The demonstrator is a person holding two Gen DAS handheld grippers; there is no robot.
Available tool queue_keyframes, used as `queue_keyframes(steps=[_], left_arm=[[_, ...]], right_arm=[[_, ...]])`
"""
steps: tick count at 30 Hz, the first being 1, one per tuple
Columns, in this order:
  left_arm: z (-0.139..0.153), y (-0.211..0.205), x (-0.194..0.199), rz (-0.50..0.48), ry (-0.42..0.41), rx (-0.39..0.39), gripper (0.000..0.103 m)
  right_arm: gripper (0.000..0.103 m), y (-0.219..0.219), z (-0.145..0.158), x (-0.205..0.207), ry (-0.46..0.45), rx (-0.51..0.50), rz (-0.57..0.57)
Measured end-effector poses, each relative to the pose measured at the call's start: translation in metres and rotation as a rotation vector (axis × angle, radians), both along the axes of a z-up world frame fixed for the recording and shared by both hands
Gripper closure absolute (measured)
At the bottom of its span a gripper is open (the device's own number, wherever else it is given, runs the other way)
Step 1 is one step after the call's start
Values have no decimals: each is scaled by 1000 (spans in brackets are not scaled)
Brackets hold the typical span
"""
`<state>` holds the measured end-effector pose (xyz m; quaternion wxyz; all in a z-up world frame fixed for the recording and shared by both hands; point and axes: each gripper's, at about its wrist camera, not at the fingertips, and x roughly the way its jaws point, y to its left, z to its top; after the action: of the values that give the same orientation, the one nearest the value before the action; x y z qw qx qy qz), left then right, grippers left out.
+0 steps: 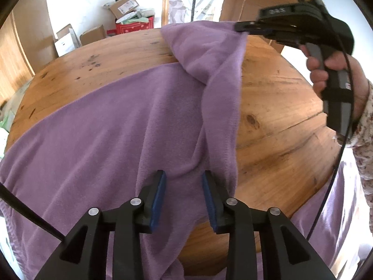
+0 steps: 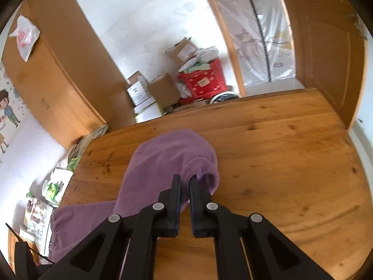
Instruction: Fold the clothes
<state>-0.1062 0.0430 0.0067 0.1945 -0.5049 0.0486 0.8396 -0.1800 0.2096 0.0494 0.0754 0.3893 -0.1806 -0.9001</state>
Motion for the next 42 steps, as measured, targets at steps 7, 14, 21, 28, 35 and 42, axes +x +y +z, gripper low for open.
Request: queue_keyframes(steps=[7, 14, 21, 28, 35, 42], left_arm=[[-1, 2, -1, -1, -16, 6, 69], [0, 6, -1, -1, -31, 9, 69], [-1, 1, -4, -1, -41, 2, 69], [2, 1, -4, 14, -39, -4, 69], [13, 15, -2, -18, 8, -27, 69], [15, 32, -8, -63, 9, -34, 69]], right_arm=[[96, 33, 7, 38, 38, 66, -68], [96, 55, 2, 85, 48, 102, -163], [96, 58, -11, 121, 4, 105, -149], [96, 62, -25, 136, -10, 59, -119], [94, 67, -33, 153, -22, 18, -77], [64, 107, -26, 155, 9, -57, -147]])
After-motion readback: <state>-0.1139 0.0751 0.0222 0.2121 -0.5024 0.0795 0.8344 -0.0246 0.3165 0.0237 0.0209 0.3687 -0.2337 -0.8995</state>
